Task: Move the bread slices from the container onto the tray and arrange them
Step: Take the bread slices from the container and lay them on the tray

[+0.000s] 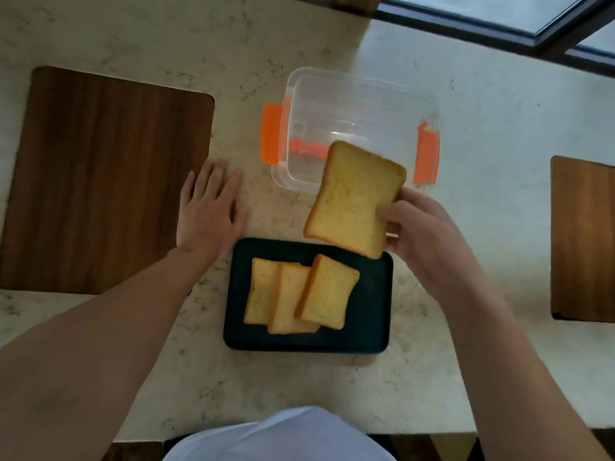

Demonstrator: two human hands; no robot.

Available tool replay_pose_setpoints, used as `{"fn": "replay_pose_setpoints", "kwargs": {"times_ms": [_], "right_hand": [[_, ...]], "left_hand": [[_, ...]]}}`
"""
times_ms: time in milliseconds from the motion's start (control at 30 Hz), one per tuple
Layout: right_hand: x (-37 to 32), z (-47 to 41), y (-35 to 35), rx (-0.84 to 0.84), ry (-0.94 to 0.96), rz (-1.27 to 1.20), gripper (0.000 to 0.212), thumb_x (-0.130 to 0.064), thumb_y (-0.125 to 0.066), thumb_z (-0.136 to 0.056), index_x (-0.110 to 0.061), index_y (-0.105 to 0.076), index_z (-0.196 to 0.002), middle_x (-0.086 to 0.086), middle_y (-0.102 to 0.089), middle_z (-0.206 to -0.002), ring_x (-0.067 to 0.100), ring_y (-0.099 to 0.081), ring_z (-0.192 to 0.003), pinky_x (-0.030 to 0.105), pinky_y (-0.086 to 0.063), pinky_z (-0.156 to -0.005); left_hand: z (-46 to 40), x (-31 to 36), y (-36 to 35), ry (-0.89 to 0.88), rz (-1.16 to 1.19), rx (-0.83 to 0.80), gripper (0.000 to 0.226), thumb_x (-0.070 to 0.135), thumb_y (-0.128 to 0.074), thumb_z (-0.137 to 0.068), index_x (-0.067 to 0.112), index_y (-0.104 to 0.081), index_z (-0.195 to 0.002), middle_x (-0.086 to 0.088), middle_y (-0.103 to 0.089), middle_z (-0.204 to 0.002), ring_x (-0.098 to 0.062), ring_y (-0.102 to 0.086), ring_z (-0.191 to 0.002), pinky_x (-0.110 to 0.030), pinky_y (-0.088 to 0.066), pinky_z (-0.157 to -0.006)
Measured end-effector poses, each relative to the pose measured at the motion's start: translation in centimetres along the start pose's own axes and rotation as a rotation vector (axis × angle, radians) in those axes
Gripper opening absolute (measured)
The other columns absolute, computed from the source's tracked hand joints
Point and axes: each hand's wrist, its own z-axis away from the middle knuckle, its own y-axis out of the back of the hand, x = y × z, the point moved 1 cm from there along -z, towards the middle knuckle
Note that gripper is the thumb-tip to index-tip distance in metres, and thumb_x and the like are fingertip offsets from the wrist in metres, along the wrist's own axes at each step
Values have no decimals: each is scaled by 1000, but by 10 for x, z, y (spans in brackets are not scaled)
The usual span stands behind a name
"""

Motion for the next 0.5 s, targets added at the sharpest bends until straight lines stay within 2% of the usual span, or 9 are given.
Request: {"fn": "replay_pose_setpoints", "kwargs": {"times_ms": [100,200,333,400,500], "right_hand": [[59,23,4,42,-214,-30,25,-17,-58,-87,-11,-66,-110,-3,-71,-82,18,-70,-80,32,-57,-68],[103,41,10,96,-338,-74,9,-15,-57,-84,-14,-61,-92,-2,-59,-74,14,-64,-68,29,-54,-60],[128,48,19,200,-425,-114,8,-11,-55,-80,-10,-54,-88,-2,-60,-70,16,-67,-69,29,-56,-58],[129,48,23,232,-435,-10,3,-9,-54,-83,-11,-54,-82,-1,-56,-70,11,-64,-63,26,-54,-55],[127,43,27,232,-485,338,11,-11,-53,-89,-6,-62,-92,6,-62,-80,12,-67,-68,26,-57,-59]], "left_hand": [[1,1,0,-4,8,17,58,41,-29,-102,25,-26,-158,-10,-23,-167,-27,-11,-156,-50,-10,-125],[0,0,0,-6,6,24,58,41,-29,-102,25,-26,-158,-11,-24,-167,-27,-12,-156,-49,-9,-125],[0,0,-1,-3,4,13,59,42,-29,-101,25,-27,-158,-10,-23,-167,-27,-11,-156,-49,-8,-126],[0,0,-1,-2,2,7,59,43,-28,-101,25,-26,-158,-10,-22,-168,-26,-9,-157,-49,-8,-126],[0,-1,-1,2,-2,3,59,43,-28,-102,26,-26,-158,-10,-21,-168,-26,-7,-157,-48,-7,-126]]}}
